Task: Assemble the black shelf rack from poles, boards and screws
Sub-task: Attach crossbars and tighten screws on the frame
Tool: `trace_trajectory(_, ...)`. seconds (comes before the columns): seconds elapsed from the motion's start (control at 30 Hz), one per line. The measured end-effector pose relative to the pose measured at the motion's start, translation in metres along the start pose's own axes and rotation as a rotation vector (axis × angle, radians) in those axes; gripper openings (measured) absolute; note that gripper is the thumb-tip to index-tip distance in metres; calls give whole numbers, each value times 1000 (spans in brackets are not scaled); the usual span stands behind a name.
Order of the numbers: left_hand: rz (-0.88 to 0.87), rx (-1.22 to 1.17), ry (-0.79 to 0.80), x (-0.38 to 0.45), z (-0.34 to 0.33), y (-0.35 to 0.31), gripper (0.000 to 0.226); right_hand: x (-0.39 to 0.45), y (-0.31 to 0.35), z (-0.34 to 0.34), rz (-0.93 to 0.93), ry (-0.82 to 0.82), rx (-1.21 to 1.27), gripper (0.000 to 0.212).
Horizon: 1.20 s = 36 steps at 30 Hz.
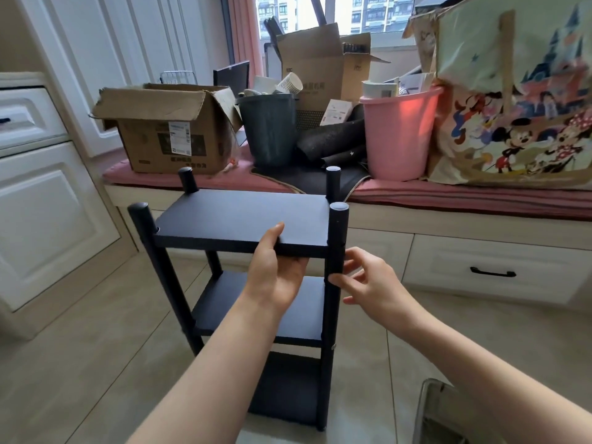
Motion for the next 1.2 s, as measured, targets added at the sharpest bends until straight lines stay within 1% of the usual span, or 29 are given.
trace_trajectory(0.1, 0, 39, -2, 0, 4, -6, 19, -5, 3, -11, 65, -16, -14, 17)
trace_trajectory(0.2, 22, 112, 45, -6, 5, -2, 33, -7, 7, -20, 118, -30, -1, 16)
trace_trajectory(0.33, 18, 108, 20, -5, 3, 1, 18, -8, 9, -25, 105, -21, 43, 20)
trace_trajectory(0.43, 8, 108, 15, -1, 2, 2, 18, -10, 10, -26, 109, -22, 25, 23)
trace_trajectory(0.53, -4, 91, 26, -1, 2, 2, 28, -11, 11, -26, 144, -37, -13, 21)
trace_trajectory(0.63, -28, 92, 32, 1, 1, -1, 44, -10, 13, -27, 166, -41, -46, 16)
trace_trajectory(0.67, -33, 88, 27, 2, 1, -2, 46, -9, 14, -28, 169, -41, -50, 14)
trace_trajectory(0.7, -33, 81, 18, 3, 1, -3, 41, -9, 15, -29, 171, -42, -51, 12)
trace_trajectory(0.77, -23, 69, -8, 5, 2, -4, 25, -9, 16, -31, 181, -46, -53, 12)
trace_trajectory(0.83, -18, 63, -33, 6, 2, -5, 20, -8, 16, -31, 187, -44, -60, 13)
trace_trajectory(1.03, -17, -13, -103, 7, 0, -3, 20, -8, 15, -30, 184, -30, -53, 18)
trace_trajectory(1.2, -3, -25, -72, 5, -4, -7, 22, -10, 14, -33, 191, -23, -84, 17)
Point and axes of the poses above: each hand's wrist, its own x-axis towards the middle knuckle, its own z-axis out of the back of the hand, y = z × x, the point moved 6 cm from there along x, towards the middle knuckle, and after that the axes turned 6 degrees about -y, right-handed, at the moved point
